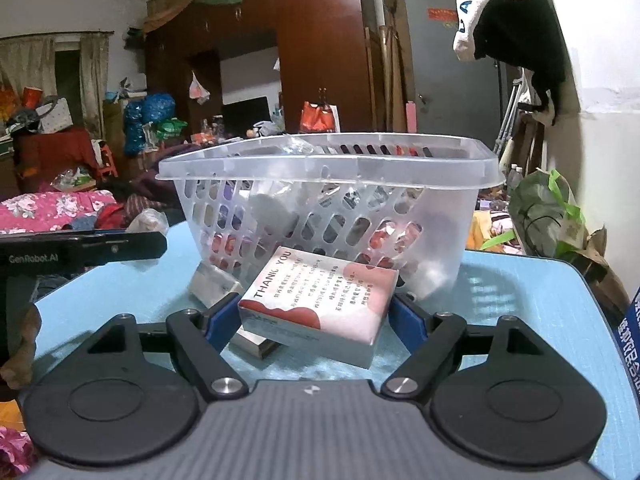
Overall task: Organize objects
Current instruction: 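Grasp dark bagged item with left gripper while right grasps white THANK YOU box, then lift both items over the basket and open both grippers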
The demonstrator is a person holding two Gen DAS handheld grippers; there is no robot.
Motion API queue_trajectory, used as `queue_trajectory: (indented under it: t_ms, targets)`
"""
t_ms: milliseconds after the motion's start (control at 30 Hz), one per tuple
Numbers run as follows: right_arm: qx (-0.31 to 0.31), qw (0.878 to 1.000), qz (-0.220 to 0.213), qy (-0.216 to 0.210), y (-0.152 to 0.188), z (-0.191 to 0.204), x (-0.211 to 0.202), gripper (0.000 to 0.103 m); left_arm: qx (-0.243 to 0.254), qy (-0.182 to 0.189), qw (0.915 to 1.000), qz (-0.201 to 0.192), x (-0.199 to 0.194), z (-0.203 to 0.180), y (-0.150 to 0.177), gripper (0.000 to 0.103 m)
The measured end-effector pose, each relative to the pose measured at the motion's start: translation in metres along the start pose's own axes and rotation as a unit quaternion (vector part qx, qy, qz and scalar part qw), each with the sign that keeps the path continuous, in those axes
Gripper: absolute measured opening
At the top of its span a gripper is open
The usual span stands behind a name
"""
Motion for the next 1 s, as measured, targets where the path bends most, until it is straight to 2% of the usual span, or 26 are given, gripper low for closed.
queue_trajectory:
  t_ms: [533, 567, 633, 667, 767, 833, 900, 1000]
  targets:
    - [0.003, 1.0, -0.018, -0.005, 0.001, 0.0, -0.005, 0.082, 0.0, 0.006, 0.9999, -0.01, -0.004, 0.001, 0.0, 0.063]
    - [0.002, 1.0, -0.027, -0.007, 0.001, 0.0, -0.008, 0.082, -0.002, 0.014, 0.9998, -0.015, -0.007, 0.002, -0.001, 0.063]
    - [-0.006, 0.997, -0.073, -0.018, 0.001, 0.002, -0.025, 0.082, -0.022, 0.065, 0.9973, -0.028, -0.017, 0.004, -0.002, 0.063]
    - [-0.007, 0.995, -0.092, -0.031, 0.001, 0.004, -0.034, 0.082, -0.03, 0.077, 0.9959, -0.035, -0.021, 0.004, -0.005, 0.063]
    - [-0.012, 0.99, -0.135, -0.048, -0.014, 0.01, -0.061, 0.082, -0.049, 0.083, 0.9929, -0.069, -0.031, 0.004, -0.03, 0.063]
    - [-0.032, 0.988, -0.153, -0.015, -0.038, 0.013, -0.067, 0.082, -0.044, 0.07, 0.9938, -0.074, -0.026, 0.001, -0.056, 0.063]
    - [-0.043, 0.987, -0.152, 0.024, -0.067, 0.008, -0.059, 0.082, -0.036, 0.054, 0.9945, -0.083, -0.019, -0.003, -0.08, 0.063]
    - [-0.032, 0.99, -0.132, 0.039, -0.101, -0.006, -0.041, 0.082, -0.025, 0.032, 0.996, -0.08, -0.007, -0.009, -0.108, 0.063]
Point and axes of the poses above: each gripper's, at about its wrist camera, not at the fingertips, and x roughly the way its jaws point, z to its left, y to its underside, the point moved 3 cm from there along x, roughly the way its jaws point
